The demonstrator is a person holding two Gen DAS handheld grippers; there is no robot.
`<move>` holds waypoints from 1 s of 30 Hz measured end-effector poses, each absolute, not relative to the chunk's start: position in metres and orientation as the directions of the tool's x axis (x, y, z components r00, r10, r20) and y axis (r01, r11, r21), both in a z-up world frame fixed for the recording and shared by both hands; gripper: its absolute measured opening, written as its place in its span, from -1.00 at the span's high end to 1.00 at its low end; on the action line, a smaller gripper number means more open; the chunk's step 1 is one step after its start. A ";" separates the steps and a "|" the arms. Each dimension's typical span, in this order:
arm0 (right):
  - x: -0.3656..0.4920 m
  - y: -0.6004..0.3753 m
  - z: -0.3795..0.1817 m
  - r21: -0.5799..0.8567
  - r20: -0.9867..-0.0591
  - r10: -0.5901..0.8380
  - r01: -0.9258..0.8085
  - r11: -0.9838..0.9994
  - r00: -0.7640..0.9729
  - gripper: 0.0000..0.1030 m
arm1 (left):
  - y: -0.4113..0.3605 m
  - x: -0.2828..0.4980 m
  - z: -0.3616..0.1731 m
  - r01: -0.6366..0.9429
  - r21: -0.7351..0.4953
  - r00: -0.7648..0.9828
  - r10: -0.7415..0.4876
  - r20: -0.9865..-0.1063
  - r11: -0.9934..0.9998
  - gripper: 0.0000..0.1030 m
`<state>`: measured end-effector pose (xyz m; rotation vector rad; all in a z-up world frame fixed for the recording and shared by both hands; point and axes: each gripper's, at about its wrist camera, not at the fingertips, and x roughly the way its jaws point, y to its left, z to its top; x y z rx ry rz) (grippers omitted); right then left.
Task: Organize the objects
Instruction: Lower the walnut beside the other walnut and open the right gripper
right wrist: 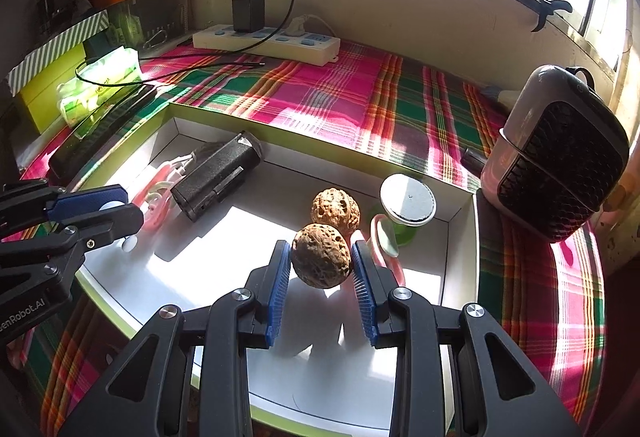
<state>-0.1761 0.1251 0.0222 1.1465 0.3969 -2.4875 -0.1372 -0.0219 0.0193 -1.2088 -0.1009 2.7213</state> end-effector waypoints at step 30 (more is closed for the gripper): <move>-0.177 0.123 0.021 -0.128 -0.763 -0.201 0.448 -0.885 -0.615 0.37 | -0.016 -0.138 0.017 -0.121 -0.122 -0.652 0.172 -0.738 -0.985 0.62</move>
